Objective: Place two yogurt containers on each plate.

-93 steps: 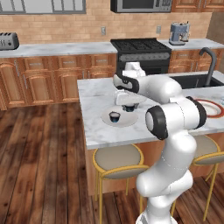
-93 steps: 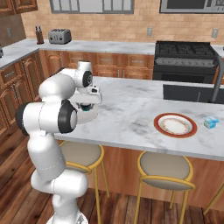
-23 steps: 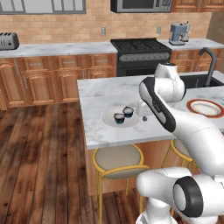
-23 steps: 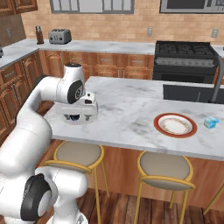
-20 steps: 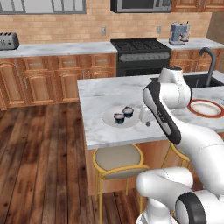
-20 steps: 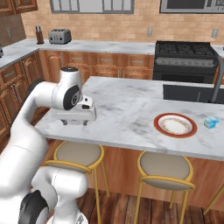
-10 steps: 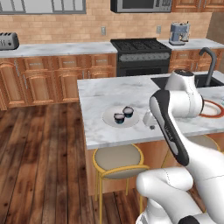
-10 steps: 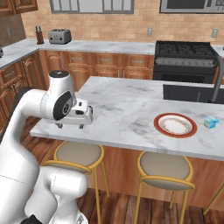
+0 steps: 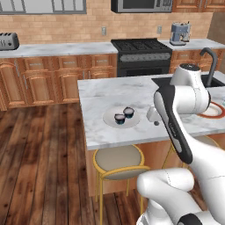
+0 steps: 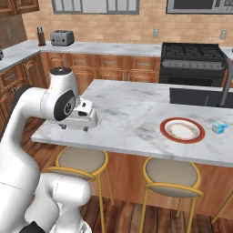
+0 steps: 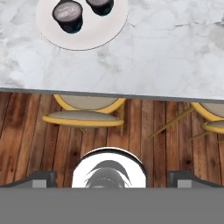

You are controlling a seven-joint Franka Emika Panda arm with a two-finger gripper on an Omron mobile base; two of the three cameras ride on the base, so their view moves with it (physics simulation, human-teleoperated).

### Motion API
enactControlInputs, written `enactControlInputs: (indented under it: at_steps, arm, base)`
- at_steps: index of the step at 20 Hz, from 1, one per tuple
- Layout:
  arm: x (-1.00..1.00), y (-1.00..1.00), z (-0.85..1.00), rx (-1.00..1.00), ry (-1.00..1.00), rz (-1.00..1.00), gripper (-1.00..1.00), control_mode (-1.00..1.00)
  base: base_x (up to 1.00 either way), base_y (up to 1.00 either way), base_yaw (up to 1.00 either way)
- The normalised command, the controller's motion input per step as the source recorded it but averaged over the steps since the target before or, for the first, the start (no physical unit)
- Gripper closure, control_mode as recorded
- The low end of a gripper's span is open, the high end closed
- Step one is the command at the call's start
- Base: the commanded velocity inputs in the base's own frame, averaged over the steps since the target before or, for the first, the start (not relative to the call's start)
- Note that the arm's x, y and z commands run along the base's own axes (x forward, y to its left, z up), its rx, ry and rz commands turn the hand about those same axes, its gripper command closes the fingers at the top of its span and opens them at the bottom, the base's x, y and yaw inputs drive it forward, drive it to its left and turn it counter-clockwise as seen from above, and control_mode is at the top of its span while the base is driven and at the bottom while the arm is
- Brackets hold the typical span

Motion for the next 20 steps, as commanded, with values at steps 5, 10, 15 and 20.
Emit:
enactControlInputs:
  at_steps: [5, 10, 15, 20]
  arm:
    - [0.0, 0.0, 0.0, 0.0, 0.0, 0.0, -1.0, 1.0]
    - [0.0, 0.0, 0.0, 0.0, 0.0, 0.0, -1.0, 1.0]
    - [0.0, 0.0, 0.0, 0.0, 0.0, 0.0, -1.0, 1.0]
    - [0.0, 0.0, 0.0, 0.0, 0.0, 0.0, -1.0, 1.0]
  base:
    - [-0.04, -0.05, 0.0]
    - [-0.44, -0.79, -0.11]
    - [-0.03, -1.0, -0.16]
    - [0.04, -1.0, -0.14]
